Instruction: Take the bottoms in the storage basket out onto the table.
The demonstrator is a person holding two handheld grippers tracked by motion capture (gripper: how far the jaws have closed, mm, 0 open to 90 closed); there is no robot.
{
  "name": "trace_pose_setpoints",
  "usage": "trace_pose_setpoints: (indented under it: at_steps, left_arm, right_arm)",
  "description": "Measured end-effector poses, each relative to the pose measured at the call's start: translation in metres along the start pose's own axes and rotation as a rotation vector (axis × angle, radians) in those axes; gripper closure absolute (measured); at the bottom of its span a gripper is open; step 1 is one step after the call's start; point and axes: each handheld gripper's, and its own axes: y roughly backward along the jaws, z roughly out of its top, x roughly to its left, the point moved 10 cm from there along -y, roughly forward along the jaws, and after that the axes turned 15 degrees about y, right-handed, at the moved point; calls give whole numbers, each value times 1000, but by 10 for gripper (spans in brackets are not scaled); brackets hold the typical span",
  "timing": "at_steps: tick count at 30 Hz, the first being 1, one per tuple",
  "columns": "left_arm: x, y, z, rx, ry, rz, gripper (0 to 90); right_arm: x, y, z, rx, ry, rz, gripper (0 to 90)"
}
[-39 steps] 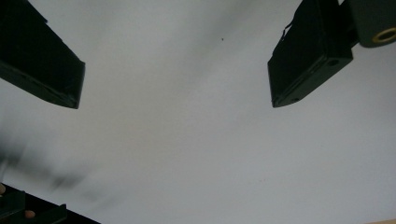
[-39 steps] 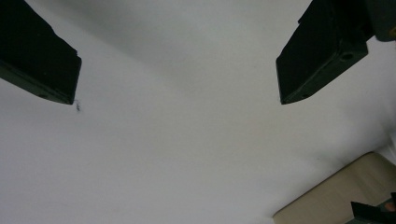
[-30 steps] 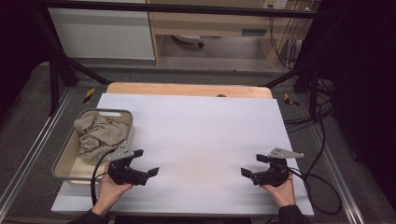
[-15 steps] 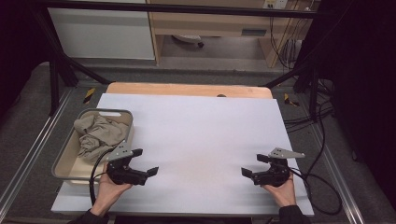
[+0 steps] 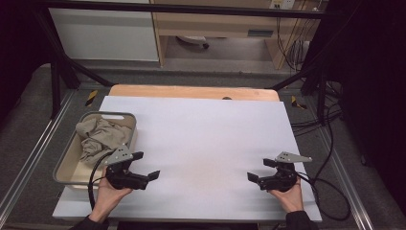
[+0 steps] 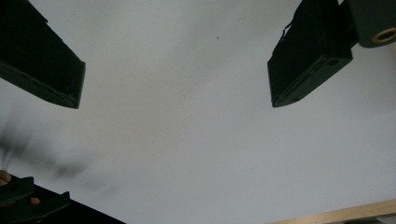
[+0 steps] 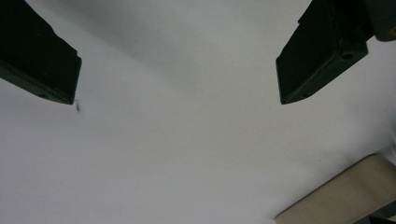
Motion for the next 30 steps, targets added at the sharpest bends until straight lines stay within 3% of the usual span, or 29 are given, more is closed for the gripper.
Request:
trace_pose_setpoints:
  at_steps: [30]
  left_arm:
    - [12,15,6,6,22,38,36]
  right_arm:
    - [0,0,-1,11,2,1,6]
